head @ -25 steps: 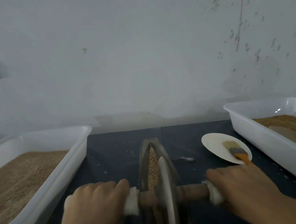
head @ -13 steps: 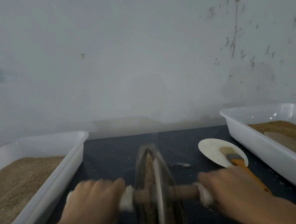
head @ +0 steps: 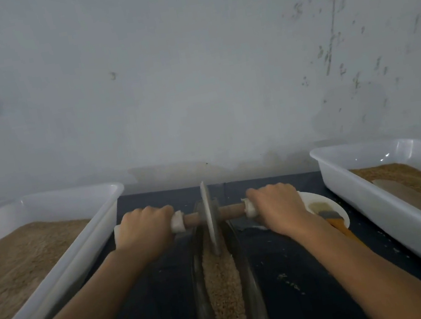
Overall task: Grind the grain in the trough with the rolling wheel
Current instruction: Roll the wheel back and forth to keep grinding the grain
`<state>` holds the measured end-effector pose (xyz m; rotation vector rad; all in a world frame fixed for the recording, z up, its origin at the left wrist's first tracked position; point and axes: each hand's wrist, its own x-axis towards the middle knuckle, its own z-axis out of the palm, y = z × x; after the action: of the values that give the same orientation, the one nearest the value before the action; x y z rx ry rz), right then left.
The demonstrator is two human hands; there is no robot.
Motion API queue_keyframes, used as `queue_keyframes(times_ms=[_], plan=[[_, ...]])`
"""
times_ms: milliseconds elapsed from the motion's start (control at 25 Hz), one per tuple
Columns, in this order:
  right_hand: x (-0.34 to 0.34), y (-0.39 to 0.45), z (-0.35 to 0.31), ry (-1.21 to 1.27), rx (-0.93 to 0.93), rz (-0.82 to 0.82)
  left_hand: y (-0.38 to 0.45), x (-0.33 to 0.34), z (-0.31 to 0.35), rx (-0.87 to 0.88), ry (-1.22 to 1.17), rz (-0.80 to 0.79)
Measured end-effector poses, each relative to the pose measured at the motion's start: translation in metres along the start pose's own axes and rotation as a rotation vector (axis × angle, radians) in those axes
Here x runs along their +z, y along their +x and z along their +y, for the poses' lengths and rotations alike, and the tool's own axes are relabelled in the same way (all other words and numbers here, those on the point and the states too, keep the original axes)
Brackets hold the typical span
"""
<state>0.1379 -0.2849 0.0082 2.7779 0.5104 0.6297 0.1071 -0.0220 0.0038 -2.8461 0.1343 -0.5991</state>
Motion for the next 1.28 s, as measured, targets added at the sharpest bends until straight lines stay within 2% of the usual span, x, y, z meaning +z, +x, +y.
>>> queue_keyframes(times_ms=[200,320,400,480,600,720,800,880,920,1000,1120,1200,1280], plan=[[-0.003,-0.098,0.001,0.265,-0.067,-0.209,-0.065,-0.027,0.009,0.170,0.005,-0.058],[-0.031,-0.129,0.004,0.207,-0.096,-0.355,-0.101,-0.042,0.004,0.185,-0.022,-0.116],[-0.032,-0.121,-0.002,0.184,-0.105,-0.315,-0.103,-0.039,0.004,0.155,-0.003,-0.127],[-0.020,-0.096,-0.008,0.214,-0.063,-0.218,-0.085,-0.030,0.007,0.119,0.010,-0.059],[-0.002,-0.037,-0.009,0.108,0.003,-0.082,-0.033,-0.012,0.008,0.044,0.043,0.015],[0.002,-0.006,-0.008,0.057,0.016,0.008,0.001,-0.009,0.007,0.003,0.003,0.012],[0.003,-0.022,-0.007,0.094,0.002,-0.022,-0.013,-0.010,0.008,0.031,-0.028,0.033],[0.003,-0.061,-0.006,0.170,-0.060,-0.079,-0.053,-0.012,0.010,0.134,-0.038,0.098],[-0.003,-0.084,-0.006,0.193,-0.097,-0.071,-0.074,-0.018,0.011,0.204,-0.086,0.146],[-0.015,-0.119,-0.004,0.189,-0.174,0.041,-0.105,-0.031,0.010,0.305,-0.150,0.215],[-0.025,-0.125,-0.005,0.161,-0.157,-0.026,-0.112,-0.038,0.008,0.245,-0.091,0.052],[-0.015,-0.101,-0.008,0.154,-0.120,-0.077,-0.090,-0.027,0.010,0.160,-0.018,0.018],[-0.008,-0.061,-0.009,0.128,-0.058,-0.050,-0.056,-0.016,0.013,0.071,-0.011,0.019]])
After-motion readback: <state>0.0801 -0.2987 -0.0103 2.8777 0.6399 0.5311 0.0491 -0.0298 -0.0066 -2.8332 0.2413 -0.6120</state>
